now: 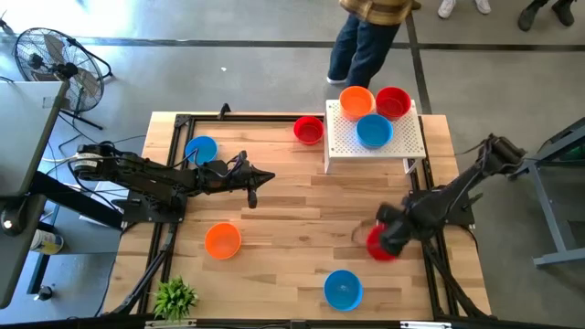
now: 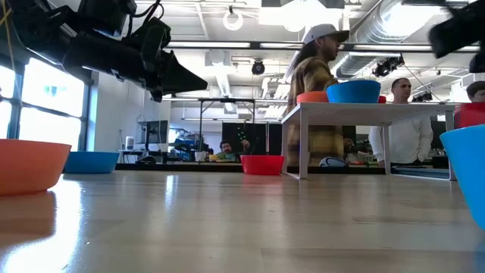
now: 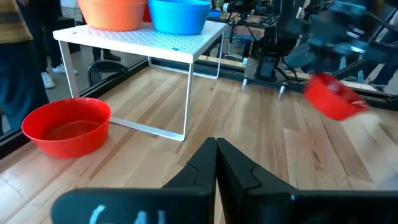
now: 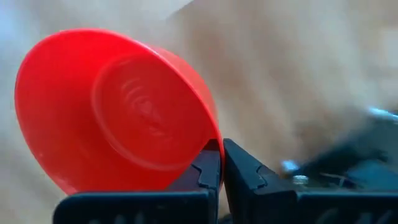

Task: Pick & Place Mini bowls
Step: Stack the red bowl on the stacked red bowls on the shelf

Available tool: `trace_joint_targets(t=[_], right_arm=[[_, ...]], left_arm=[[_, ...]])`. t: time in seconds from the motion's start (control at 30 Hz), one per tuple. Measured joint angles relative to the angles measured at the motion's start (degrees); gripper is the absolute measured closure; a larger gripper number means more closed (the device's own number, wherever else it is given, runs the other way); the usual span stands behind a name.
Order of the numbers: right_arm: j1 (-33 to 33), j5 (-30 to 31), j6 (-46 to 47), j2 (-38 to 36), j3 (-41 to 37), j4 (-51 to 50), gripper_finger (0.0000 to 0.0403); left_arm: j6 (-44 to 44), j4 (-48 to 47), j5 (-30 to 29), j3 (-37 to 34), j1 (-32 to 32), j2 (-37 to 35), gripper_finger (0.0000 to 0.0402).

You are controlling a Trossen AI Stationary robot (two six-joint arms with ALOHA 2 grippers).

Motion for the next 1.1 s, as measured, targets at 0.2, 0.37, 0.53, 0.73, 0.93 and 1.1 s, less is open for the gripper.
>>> trace_joint_targets(t=[0.2, 0.37, 0.53, 0.73, 0.93, 1.1], right_arm=[[-5.62, 6.16, 16.00, -6.26, -8.61, 8.72, 0.0400], [-9.19, 6.92, 21.53, -8.23, -18.06, 22.49, 0.0398], [-11.92, 9.35, 22.55, -8.34, -19.85, 24.71, 0.0395], [-14.32, 9.86, 18.85, -8.32, -17.62, 20.53, 0.0359], [-14.61, 13.76, 2.77, -8.32, -10.62, 12.79, 0.0283], [-12.61, 13.60, -16.00, -6.41, -4.66, 22.61, 0.0243]], left_arm=[[0.00, 0.00, 0.00, 0.00, -0.01, 0.00, 0.0401], [-0.15, 0.01, 0.00, 0.00, 0.00, 0.00, 0.0401], [-0.17, 0.02, 0.00, 0.00, 0.00, 0.00, 0.0401], [-0.17, 0.01, 0.00, 0.00, 0.00, 0.00, 0.0401], [-0.15, 0.02, 0.00, 0.00, 0.00, 0.00, 0.0401], [-0.16, 0.02, 0.00, 0.00, 0.00, 0.00, 0.0401]])
